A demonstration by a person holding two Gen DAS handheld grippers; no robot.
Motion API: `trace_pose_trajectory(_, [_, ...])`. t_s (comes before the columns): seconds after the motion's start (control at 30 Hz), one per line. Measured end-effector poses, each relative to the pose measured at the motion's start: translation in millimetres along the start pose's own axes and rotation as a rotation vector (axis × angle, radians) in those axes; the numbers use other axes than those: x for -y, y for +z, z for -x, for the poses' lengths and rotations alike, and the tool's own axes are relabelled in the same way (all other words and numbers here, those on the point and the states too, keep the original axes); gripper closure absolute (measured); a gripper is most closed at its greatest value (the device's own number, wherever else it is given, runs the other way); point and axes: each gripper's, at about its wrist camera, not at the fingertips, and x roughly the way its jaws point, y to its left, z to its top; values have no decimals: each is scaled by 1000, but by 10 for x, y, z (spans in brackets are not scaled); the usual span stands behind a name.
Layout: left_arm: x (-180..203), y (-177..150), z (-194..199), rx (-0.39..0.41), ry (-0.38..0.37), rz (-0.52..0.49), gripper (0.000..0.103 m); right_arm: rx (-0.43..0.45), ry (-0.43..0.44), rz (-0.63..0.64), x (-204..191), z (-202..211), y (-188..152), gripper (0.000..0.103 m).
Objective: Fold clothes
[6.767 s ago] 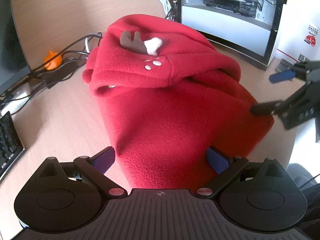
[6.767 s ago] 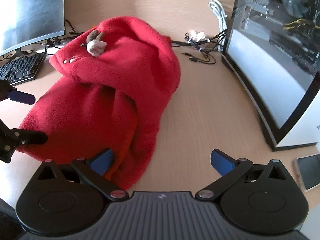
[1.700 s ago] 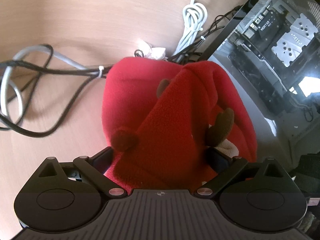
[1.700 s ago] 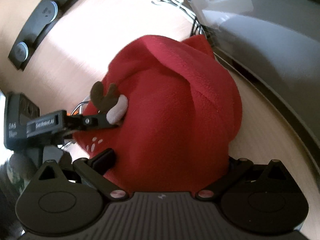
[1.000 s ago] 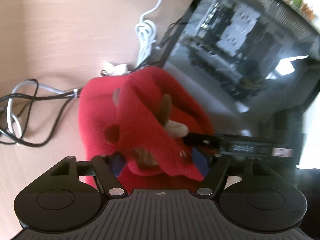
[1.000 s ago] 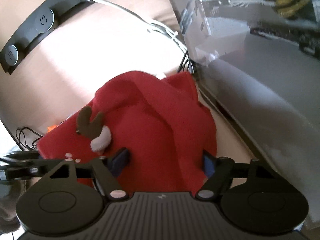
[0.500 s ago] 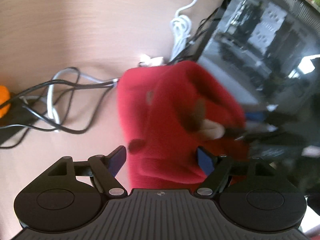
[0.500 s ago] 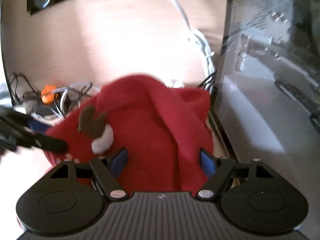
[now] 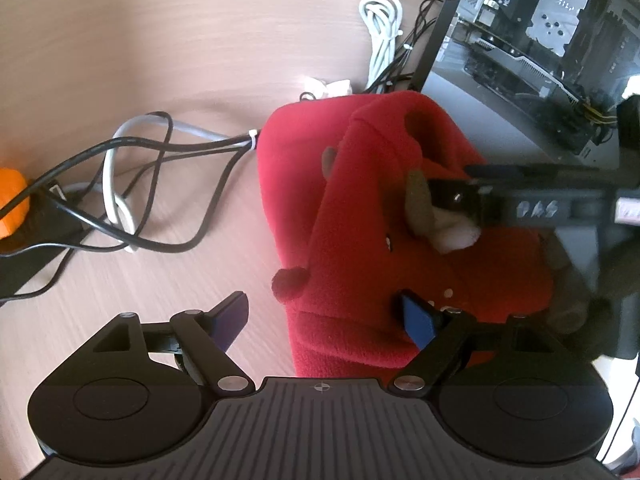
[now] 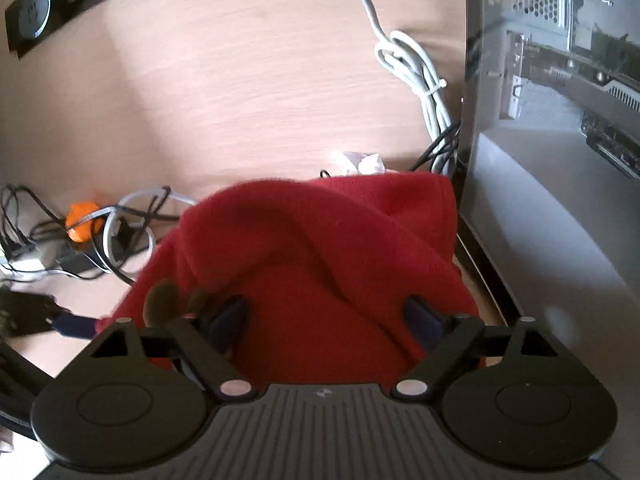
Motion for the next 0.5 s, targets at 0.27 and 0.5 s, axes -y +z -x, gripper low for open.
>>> trace_pose_trajectory(0.27, [-27,11,-29,-5,-4,16,13,12,75,37,-185,120,75,25])
trace_pose_trajectory(0.5, [-30,17,77,9,15,19,13,14,95,21,-150,104,22,21])
